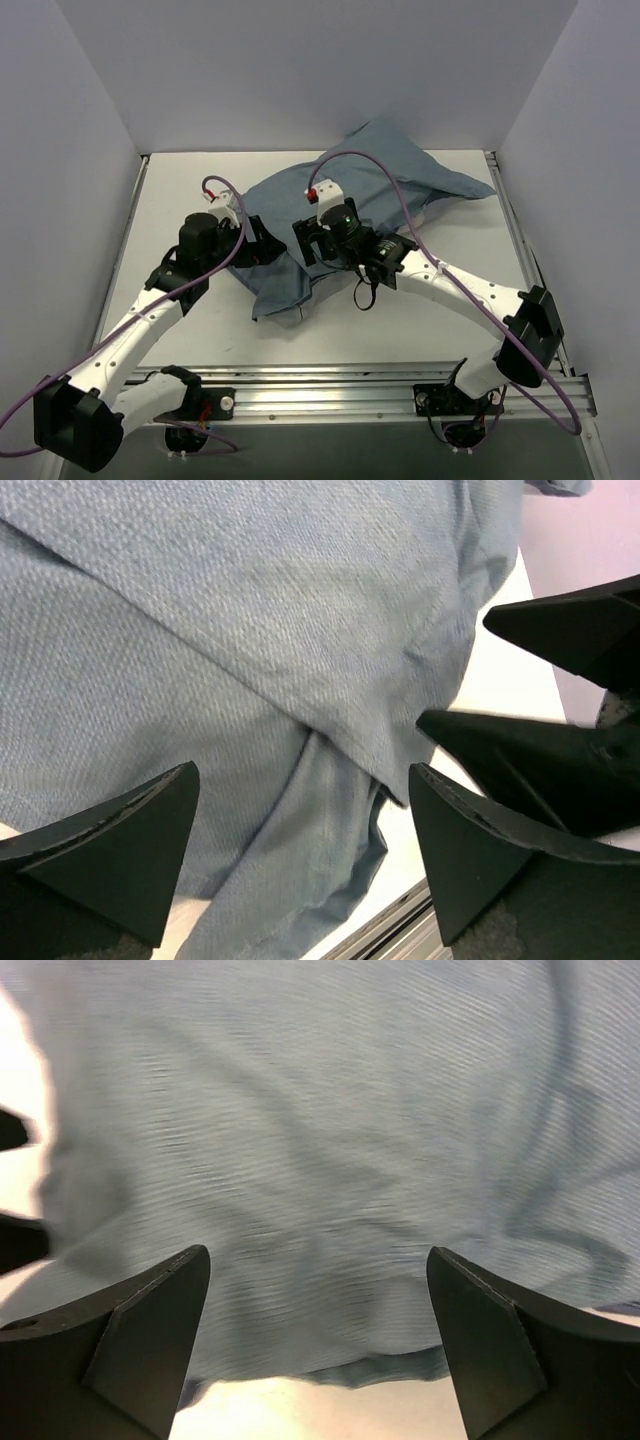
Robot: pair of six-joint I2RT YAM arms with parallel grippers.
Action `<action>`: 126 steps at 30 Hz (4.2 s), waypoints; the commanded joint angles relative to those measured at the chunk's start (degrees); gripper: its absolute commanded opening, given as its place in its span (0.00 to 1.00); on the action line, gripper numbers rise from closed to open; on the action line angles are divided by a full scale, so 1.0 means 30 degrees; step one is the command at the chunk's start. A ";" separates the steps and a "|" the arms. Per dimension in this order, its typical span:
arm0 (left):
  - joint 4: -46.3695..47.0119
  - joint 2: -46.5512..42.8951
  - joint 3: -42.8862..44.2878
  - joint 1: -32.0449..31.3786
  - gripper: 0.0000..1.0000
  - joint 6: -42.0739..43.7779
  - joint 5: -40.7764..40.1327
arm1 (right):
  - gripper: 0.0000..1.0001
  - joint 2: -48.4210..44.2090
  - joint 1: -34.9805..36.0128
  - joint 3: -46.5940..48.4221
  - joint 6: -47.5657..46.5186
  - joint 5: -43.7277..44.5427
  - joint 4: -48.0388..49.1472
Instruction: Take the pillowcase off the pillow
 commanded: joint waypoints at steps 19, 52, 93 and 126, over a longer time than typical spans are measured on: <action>0.1648 0.0736 -0.3411 -0.3363 0.55 -0.0032 -0.2175 | 0.79 0.2240 0.1709 0.0470 -0.0915 0.1131 0.0626; -0.4361 -0.8113 -0.5028 -0.3246 0.66 -0.4430 -0.5986 | 0.00 -0.1451 -0.4239 -0.3603 0.4243 -0.0007 0.2969; -0.8253 -0.4152 -0.1269 0.2145 0.02 -0.1904 -0.8858 | 0.00 -0.2622 -0.7168 -0.1378 0.4915 0.1780 0.0217; -0.5474 0.1644 0.3854 0.2350 0.74 0.0758 -0.3321 | 0.79 0.5372 -0.0020 1.0744 -0.4488 -0.5777 -0.2596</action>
